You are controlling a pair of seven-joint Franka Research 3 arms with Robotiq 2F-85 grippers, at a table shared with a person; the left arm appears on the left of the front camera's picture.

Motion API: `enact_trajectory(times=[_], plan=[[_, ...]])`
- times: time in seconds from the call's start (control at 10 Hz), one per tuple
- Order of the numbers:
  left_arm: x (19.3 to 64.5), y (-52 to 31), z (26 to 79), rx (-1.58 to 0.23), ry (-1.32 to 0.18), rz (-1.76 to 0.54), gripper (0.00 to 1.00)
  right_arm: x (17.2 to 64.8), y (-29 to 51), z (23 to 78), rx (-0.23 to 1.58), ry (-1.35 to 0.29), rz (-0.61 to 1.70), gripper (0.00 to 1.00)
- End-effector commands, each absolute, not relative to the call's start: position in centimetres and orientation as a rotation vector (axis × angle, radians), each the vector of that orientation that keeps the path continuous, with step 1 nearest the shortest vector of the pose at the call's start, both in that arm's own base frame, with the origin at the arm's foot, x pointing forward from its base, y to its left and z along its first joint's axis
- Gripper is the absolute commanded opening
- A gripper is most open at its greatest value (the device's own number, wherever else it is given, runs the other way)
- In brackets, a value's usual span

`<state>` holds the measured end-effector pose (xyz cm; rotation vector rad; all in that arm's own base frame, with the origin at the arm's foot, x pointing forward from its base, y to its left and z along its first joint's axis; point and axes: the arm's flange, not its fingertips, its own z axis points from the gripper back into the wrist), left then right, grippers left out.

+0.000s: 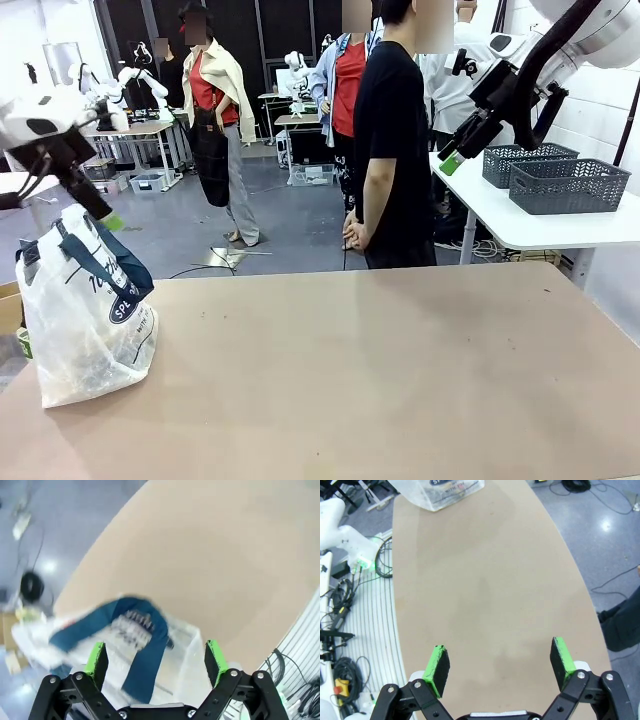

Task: Transfer purchased items from the store into the shopping bag.
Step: Move the Reusable shopping bag to the right side of the table.

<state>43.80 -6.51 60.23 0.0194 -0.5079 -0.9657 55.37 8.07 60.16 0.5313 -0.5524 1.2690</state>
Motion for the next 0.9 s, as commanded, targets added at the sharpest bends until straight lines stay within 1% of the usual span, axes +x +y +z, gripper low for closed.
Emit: enact_trajectory(times=[0.0,0.2,0.3,0.5,0.8], plan=[[45.8,-6.1,60.5,-0.134,-0.551,-1.183,1.00,55.3,7.9,60.3,0.520,-0.534,1.283,1.00],[47.1,-7.1,60.6,-0.299,-0.633,-1.316,1.00,55.3,7.9,60.3,0.520,-0.534,1.283,1.00],[47.8,-7.5,60.4,-0.345,-0.693,-1.355,1.00,55.3,7.9,60.3,0.520,-0.534,1.283,1.00],[49.4,-8.3,59.6,-0.355,-0.737,-1.397,1.00,55.3,7.9,60.3,0.520,-0.534,1.283,1.00],[50.8,-9.4,59.4,-0.392,-0.731,-1.422,1.00,55.3,7.9,60.3,0.520,-0.534,1.283,1.00]])
